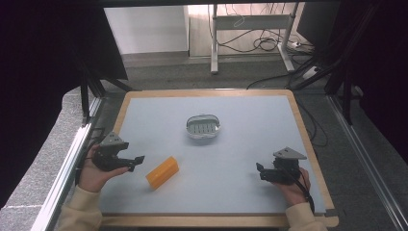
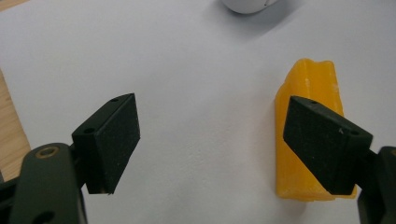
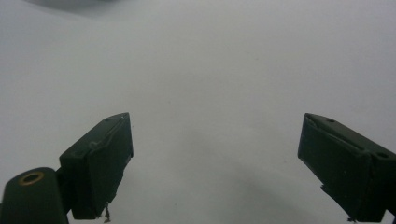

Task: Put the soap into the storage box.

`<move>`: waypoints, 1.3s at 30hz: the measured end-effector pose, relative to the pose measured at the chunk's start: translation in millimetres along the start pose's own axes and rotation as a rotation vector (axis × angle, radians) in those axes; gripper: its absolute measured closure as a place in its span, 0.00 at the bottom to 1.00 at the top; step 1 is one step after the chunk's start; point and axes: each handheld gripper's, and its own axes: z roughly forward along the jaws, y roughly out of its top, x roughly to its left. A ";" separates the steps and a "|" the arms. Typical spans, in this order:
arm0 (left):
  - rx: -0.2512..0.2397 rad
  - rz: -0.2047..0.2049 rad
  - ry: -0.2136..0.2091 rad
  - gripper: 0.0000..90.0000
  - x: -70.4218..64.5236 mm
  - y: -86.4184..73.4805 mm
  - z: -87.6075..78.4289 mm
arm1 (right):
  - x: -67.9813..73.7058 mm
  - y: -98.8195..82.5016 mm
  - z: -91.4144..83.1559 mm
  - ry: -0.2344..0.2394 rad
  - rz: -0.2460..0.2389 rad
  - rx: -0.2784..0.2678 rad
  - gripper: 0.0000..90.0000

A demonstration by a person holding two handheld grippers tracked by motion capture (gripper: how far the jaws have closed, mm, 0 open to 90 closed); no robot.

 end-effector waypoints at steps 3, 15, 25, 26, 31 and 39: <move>-0.001 0.006 0.012 0.21 -1.3 1.3 -2.3 | -0.2 0.4 -1.2 -0.009 -0.001 -0.004 0.12; 0.003 0.022 -0.010 0.22 -9.0 5.2 -5.1 | -1.8 -0.2 -1.8 -0.007 0.002 -0.006 0.12; 0.027 0.027 -0.038 0.22 -15.4 11.2 -2.5 | 0.1 -0.6 -0.3 -0.014 -0.010 -0.004 0.12; 0.027 0.027 -0.038 0.22 -15.4 11.2 -2.5 | 0.1 -0.6 -0.3 -0.014 -0.010 -0.004 0.12; 0.043 0.040 -0.057 0.22 -20.9 16.4 -0.2 | 1.9 0.7 -2.8 -0.012 -0.003 -0.022 0.13; 0.056 0.053 -0.064 0.22 -27.6 22.1 2.9 | 0.7 1.0 -4.6 0.003 0.013 -0.046 0.14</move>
